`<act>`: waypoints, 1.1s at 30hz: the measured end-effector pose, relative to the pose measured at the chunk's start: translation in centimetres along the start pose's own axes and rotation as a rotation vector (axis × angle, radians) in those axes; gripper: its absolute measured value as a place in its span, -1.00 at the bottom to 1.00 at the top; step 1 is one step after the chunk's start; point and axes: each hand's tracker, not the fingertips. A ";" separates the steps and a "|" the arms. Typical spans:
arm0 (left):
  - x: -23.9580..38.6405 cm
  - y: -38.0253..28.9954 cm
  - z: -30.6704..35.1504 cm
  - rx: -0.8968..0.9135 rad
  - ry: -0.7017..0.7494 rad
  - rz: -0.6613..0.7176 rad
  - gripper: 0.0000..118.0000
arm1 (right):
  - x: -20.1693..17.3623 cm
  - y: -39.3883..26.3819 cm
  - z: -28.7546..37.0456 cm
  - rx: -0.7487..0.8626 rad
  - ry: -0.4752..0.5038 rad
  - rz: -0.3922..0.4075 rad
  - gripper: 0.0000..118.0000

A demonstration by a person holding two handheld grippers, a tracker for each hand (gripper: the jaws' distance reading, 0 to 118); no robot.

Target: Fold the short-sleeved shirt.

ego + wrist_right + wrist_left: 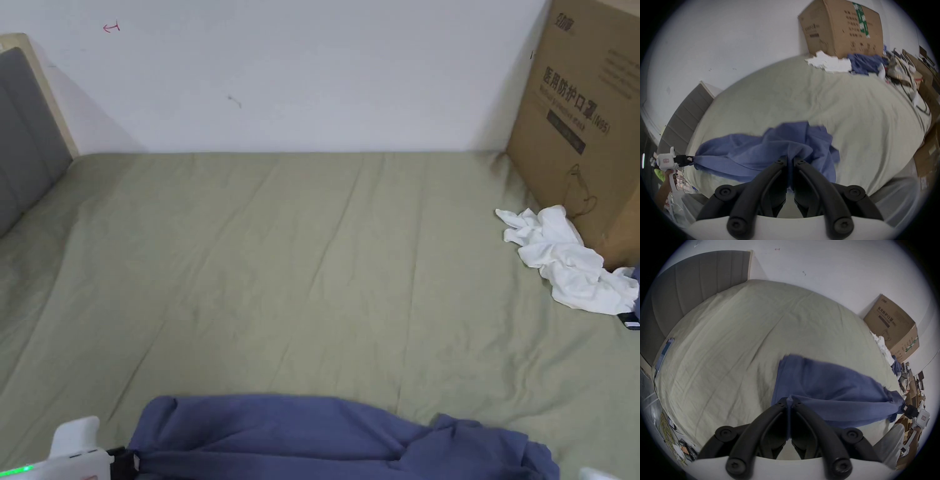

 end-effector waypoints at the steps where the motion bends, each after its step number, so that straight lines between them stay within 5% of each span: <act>1: 0.0 -0.4 -0.4 -0.005 0.008 0.000 -0.88 | 0.2 -0.3 -0.6 -0.025 -0.011 -0.010 -0.86; 6: -0.3 -1.3 -1.7 -0.018 0.028 0.023 -0.88 | 0.5 -1.4 -2.5 -0.077 -0.044 -0.051 -0.86; 11: -0.1 -0.5 -0.8 -0.027 0.034 0.029 -0.80 | -0.7 -0.3 -1.2 -0.061 -0.069 0.019 -0.73; 12: -0.1 -0.2 -0.5 -0.029 0.032 0.035 -0.64 | -1.0 0.1 -0.7 -0.050 -0.071 0.031 -0.57; 14: 0.3 0.3 0.8 -0.019 -0.019 0.074 0.24 | -1.6 1.1 0.5 -0.017 -0.063 0.055 0.29; 15: 0.5 0.7 1.5 -0.004 -0.036 0.092 0.48 | -1.8 1.8 1.2 0.009 -0.052 0.065 0.67; 16: 0.8 1.0 2.3 0.038 -0.048 0.107 0.53 | -2.2 2.6 1.9 0.043 -0.044 0.075 0.93; 23: 4.2 5.5 9.3 0.336 -0.137 0.067 0.95 | -6.5 9.2 9.0 0.356 0.006 0.167 0.94; 33: 10.2 10.2 15.6 0.652 -0.104 -0.050 1.00 | -12.5 13.4 14.8 0.713 -0.046 0.312 0.94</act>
